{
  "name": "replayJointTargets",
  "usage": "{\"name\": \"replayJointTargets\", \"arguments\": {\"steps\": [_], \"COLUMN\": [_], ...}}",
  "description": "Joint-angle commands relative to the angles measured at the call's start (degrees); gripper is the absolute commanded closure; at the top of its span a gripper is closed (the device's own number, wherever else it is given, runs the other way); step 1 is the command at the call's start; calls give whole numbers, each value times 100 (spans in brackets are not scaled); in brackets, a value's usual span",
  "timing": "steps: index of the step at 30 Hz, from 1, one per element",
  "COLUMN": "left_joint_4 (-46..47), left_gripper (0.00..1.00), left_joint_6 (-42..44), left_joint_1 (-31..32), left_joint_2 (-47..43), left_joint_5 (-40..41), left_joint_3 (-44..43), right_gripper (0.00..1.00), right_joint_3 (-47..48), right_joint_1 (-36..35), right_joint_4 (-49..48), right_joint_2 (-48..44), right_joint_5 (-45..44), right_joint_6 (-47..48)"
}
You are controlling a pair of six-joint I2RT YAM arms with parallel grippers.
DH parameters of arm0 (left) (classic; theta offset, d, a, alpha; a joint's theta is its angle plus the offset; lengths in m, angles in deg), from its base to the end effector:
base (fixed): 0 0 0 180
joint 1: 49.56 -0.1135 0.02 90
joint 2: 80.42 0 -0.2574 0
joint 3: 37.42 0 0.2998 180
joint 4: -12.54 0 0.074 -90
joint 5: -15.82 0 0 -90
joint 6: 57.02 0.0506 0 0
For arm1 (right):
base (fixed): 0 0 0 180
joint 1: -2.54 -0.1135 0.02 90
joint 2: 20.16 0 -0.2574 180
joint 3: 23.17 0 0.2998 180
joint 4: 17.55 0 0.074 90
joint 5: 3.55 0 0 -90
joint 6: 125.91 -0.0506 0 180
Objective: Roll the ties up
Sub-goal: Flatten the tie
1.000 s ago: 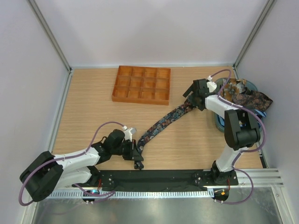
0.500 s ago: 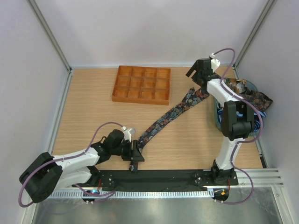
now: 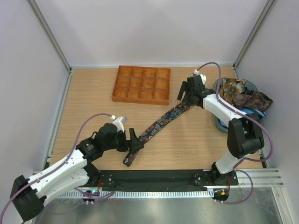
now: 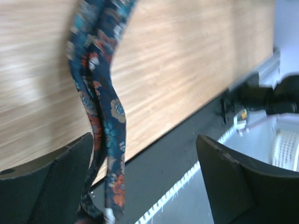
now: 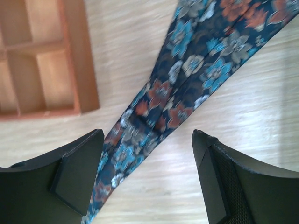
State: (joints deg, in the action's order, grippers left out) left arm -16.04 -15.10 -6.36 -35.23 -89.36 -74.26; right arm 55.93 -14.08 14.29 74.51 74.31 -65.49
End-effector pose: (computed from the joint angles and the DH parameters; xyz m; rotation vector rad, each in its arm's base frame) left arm 0.1611 -0.1694 0.1788 0.0585 2.4508 -1.1012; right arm 0.3991 0.1080 0.1987 0.3660 2.3498 0.1310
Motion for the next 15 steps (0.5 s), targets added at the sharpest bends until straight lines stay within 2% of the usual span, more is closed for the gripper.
{"name": "replayJointTargets", "arguments": {"steps": [1, 3, 7, 12, 15], "left_joint_4": [-1406, -1696, -1865, -1135, -977], "left_gripper": [7, 0, 0, 0, 0], "left_joint_6": [-176, -368, -449, -27, 386], "left_joint_1": [-31, -31, -75, -92, -92], "left_joint_2": [-352, -528, -765, -398, 235], "left_joint_5": [1463, 2173, 2949, 2617, 2467], "left_joint_3": [-370, -467, -459, -423, -598], "right_gripper": [17, 17, 19, 20, 10], "right_joint_3": [-198, -277, -426, -251, 91], "right_joint_1": [-201, -289, -280, -280, -236], "right_joint_4": [-34, -26, -200, -236, 17], "right_joint_2": [-441, -397, -257, 208, 691], "right_joint_5": [45, -16, -139, -622, -736], "right_joint_6": [128, 120, 14, -319, -599]}}
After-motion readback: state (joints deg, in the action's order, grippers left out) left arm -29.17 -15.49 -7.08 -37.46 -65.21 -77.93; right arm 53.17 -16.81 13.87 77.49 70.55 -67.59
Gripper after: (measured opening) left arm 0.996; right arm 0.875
